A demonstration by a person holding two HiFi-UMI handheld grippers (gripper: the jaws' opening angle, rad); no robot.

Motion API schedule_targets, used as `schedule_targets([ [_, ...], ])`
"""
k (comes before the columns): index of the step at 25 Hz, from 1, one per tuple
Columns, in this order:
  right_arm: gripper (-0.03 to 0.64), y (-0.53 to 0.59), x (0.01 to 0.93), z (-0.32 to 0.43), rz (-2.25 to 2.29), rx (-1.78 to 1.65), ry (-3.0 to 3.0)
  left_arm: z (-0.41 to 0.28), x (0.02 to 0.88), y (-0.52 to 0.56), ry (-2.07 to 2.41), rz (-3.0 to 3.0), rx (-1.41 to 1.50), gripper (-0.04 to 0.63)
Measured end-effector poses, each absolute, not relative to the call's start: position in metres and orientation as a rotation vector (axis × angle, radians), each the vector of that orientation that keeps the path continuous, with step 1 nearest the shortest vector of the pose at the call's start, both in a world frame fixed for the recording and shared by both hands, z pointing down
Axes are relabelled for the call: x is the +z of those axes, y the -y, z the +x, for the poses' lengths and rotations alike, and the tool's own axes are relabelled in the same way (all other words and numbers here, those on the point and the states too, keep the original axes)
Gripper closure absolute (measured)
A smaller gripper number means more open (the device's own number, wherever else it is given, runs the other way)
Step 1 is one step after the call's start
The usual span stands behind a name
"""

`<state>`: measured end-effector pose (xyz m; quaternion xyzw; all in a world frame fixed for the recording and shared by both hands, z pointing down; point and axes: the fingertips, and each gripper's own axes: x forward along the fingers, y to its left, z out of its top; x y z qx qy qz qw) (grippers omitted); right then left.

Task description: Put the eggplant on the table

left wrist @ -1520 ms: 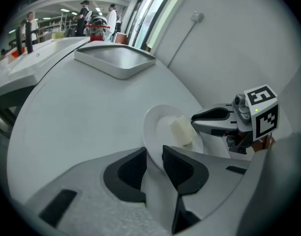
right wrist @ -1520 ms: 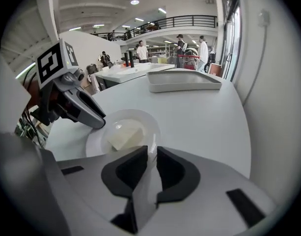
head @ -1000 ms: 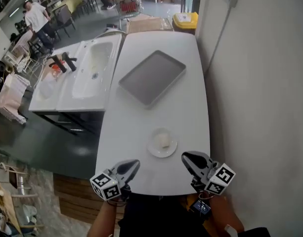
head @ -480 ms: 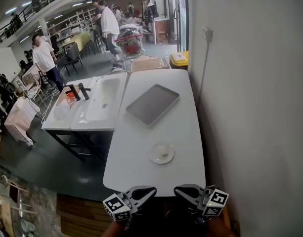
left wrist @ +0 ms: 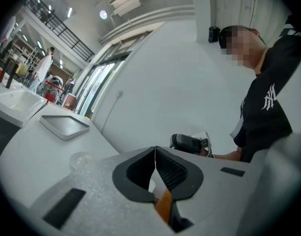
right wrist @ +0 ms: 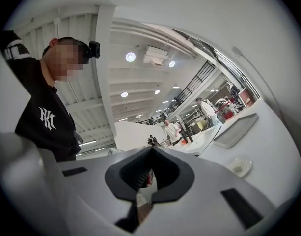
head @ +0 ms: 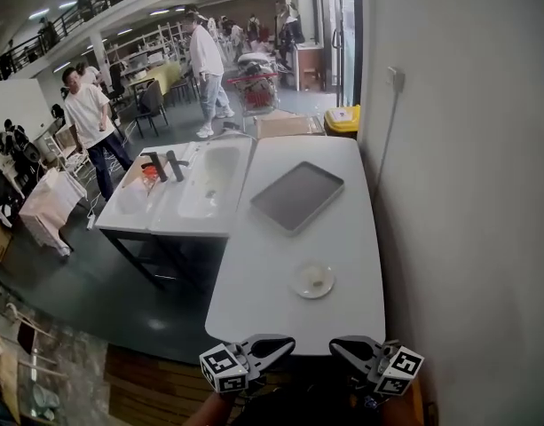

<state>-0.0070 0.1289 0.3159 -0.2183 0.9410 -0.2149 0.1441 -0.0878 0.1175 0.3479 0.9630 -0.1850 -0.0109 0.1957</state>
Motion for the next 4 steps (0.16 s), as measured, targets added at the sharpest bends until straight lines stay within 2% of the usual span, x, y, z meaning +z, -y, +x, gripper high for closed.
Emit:
schedule_targets([
  [4, 0.614, -0.126, 0.3, -0.027, -0.627, -0.62, -2.722, -0.099, 0.328, -0.118, 0.471, 2.731, -0.03, 0.588],
])
